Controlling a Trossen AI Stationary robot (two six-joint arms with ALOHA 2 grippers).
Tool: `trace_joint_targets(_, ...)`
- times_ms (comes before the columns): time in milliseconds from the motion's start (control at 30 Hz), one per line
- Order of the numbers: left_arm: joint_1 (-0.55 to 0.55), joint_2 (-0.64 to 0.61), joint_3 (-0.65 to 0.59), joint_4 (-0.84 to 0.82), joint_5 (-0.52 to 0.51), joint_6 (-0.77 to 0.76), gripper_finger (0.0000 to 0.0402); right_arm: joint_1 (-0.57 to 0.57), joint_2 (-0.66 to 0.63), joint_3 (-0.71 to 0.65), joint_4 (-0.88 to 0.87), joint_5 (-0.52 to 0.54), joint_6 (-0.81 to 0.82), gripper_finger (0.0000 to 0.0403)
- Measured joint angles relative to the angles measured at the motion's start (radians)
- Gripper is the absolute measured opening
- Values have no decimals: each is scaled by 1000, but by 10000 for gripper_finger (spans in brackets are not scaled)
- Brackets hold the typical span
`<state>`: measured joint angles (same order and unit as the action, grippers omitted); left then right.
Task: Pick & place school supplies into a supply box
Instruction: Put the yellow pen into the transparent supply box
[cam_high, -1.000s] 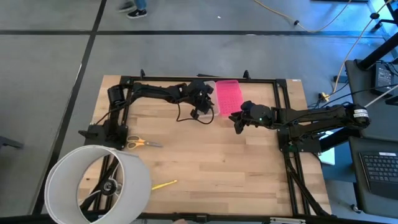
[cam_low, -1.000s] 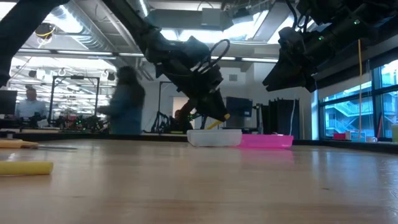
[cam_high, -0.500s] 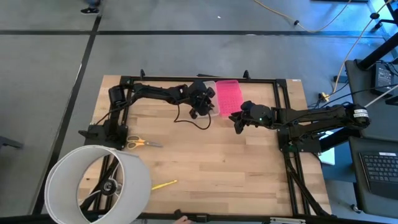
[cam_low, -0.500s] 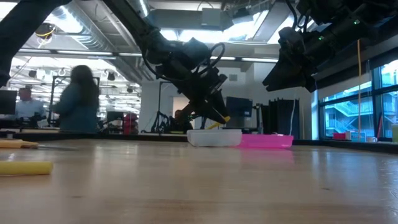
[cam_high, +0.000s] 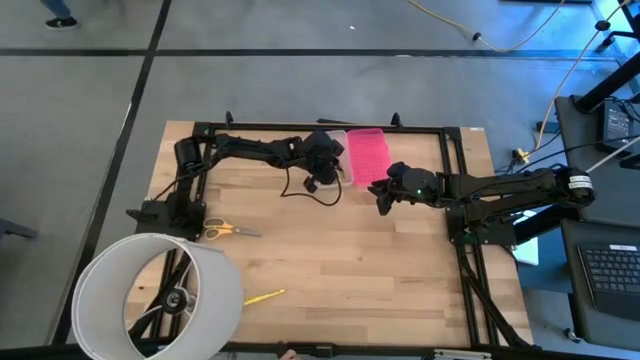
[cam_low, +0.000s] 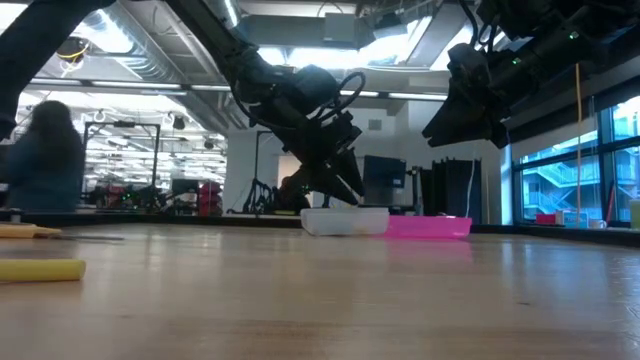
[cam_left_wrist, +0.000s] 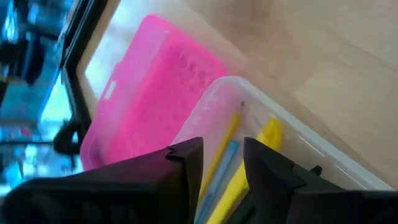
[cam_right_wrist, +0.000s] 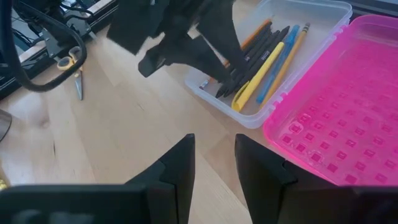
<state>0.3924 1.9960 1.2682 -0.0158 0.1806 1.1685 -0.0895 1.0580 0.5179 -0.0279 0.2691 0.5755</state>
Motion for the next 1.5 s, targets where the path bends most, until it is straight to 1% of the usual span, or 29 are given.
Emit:
trace_joint_targets(133,-20,-44,0,17,-99,-179,108,0,0,0,0,0,0,119)
trace_joint_targets(200,-37,-73,0,2,-111,-285,105,0,0,0,-1,0,-1,119)
trace_joint_targets(333,-80,-145,0,-39,5,-467,97,0,0,0,-1,0,-4,119)
trace_joint_targets(533,-174,-247,0,-72,185,-830,93,0,0,0,-4,-8,-6,119)
trace_joint_targets(600,-215,-265,1,-67,223,-979,95,0,0,0,-8,-8,-10,119)
trace_joint_targets(700,-280,-271,1,-69,249,-1188,94,0,0,0,-15,-36,-29,119)
trace_joint_targets(800,-349,-271,-1,-78,261,-1321,92,0,0,0,-20,-73,-54,119)
trace_joint_targets(967,-470,-240,-2,-124,260,-1412,93,0,0,0,-20,-113,-58,119)
trace_joint_targets(1100,-547,-212,-2,-183,245,-1473,108,0,0,0,-20,-114,-59,119)
trace_joint_targets(1267,-602,-206,-2,-245,200,-1526,152,0,0,0,-19,-114,-60,119)
trace_joint_targets(1433,-631,-204,-2,-393,182,-1538,200,0,0,0,-19,-115,-60,119)
trace_joint_targets(1500,-646,-204,-2,-468,128,-1551,212,0,0,0,-19,-115,-60,119)
